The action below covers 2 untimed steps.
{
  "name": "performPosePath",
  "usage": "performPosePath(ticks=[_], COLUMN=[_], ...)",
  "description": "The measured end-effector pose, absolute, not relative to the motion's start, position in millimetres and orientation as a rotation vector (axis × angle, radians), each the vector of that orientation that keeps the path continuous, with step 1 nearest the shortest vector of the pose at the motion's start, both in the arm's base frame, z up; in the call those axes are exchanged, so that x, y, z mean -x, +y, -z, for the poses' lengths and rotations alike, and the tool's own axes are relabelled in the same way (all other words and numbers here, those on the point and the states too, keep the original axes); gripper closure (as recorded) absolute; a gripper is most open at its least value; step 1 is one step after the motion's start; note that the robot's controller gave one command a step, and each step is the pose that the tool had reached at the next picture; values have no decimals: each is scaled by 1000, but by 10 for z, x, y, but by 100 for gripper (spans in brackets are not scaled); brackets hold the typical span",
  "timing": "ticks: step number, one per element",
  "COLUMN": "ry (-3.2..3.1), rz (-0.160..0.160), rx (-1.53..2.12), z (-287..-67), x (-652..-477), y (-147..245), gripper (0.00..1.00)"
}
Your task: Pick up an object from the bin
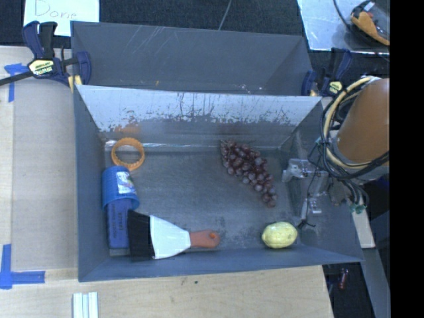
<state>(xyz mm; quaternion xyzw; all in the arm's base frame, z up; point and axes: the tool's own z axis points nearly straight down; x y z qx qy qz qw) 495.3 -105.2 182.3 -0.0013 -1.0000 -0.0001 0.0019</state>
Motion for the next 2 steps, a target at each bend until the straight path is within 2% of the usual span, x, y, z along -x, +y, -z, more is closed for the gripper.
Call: performPosePath(ticks=[1,2], ry=[-3145,-3131], rz=[-1,-3], rx=[-1,-236], z=[-1854,-775], x=[-4971,-4861], y=[-1048,-1103], gripper=[0,0])
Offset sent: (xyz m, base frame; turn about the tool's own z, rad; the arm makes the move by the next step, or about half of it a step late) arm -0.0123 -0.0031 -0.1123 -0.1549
